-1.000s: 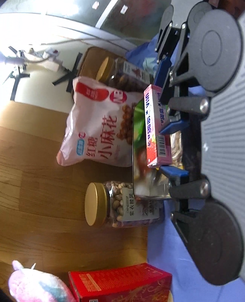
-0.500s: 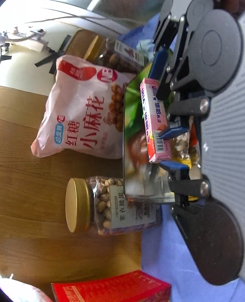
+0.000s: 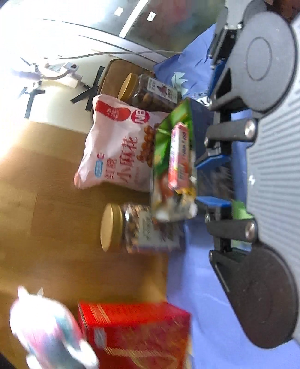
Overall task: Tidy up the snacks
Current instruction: 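Move the left gripper to the green peanut candy bag on the cloth, then grasp the green peanut candy bag with the left gripper and lift it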
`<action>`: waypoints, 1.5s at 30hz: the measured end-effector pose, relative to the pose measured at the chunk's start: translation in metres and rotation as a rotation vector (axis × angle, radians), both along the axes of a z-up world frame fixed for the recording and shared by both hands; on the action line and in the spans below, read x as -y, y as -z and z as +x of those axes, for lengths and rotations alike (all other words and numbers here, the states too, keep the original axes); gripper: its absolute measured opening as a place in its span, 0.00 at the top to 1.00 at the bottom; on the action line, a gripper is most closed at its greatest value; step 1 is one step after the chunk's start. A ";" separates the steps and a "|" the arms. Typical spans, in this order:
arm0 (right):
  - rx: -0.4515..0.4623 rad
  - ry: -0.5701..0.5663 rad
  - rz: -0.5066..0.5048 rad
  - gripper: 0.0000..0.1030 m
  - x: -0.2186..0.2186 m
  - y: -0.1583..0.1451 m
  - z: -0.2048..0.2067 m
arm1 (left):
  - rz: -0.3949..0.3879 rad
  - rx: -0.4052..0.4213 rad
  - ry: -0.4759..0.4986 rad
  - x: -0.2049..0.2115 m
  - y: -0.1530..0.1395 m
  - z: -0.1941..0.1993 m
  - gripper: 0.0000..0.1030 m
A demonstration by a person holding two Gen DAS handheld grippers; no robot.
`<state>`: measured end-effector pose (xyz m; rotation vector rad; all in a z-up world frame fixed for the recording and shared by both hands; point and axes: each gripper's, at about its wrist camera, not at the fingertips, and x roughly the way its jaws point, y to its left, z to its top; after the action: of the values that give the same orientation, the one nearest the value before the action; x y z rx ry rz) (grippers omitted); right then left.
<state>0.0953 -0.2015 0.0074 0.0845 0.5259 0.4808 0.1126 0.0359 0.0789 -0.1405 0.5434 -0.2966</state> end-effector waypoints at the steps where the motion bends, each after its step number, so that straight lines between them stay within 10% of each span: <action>1: -0.017 -0.020 0.002 0.62 -0.003 0.003 -0.008 | -0.011 -0.010 -0.017 -0.010 0.004 -0.010 0.73; 8: -0.113 -0.172 -0.010 0.61 -0.036 0.020 -0.054 | -0.062 -0.137 -0.119 -0.062 0.046 -0.059 0.73; 17: -0.198 -0.229 -0.023 0.54 -0.050 0.032 -0.083 | -0.149 -0.212 -0.012 -0.064 0.070 -0.105 0.73; 28: -0.210 -0.209 0.039 0.37 -0.052 0.035 -0.084 | -0.174 -0.239 0.022 -0.044 0.083 -0.109 0.72; 45: -0.187 -0.214 0.054 0.37 -0.050 0.036 -0.087 | -0.132 -0.265 -0.038 -0.032 0.077 -0.105 0.71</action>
<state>0.0082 -0.1512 -0.0289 0.1265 0.7098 0.7001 0.0075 0.0677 0.0023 -0.3208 0.7826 -0.2788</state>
